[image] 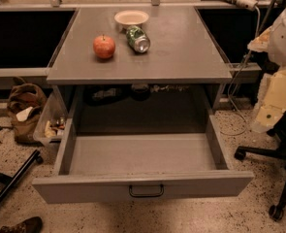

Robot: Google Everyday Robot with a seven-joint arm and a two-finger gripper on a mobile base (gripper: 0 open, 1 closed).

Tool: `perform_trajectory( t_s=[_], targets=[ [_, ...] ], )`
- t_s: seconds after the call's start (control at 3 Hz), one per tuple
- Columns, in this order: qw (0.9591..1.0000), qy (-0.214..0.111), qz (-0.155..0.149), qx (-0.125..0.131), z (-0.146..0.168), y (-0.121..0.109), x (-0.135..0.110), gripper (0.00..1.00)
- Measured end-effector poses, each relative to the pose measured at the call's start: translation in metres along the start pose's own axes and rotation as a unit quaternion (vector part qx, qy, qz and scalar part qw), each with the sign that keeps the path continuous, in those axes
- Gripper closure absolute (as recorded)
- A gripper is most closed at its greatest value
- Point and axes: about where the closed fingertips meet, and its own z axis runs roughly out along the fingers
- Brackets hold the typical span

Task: Close top drawer

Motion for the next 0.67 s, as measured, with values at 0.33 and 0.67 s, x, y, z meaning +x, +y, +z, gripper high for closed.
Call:
perform_trajectory(
  t_s=[0.33,0.67],
  targets=[
    [1.0000,0.000,0.000,0.000,0.000,0.000,0.000,0.00],
    [1.0000,-0.001,0.007,-0.001,0.013,0.008,0.001,0.00]
  ],
)
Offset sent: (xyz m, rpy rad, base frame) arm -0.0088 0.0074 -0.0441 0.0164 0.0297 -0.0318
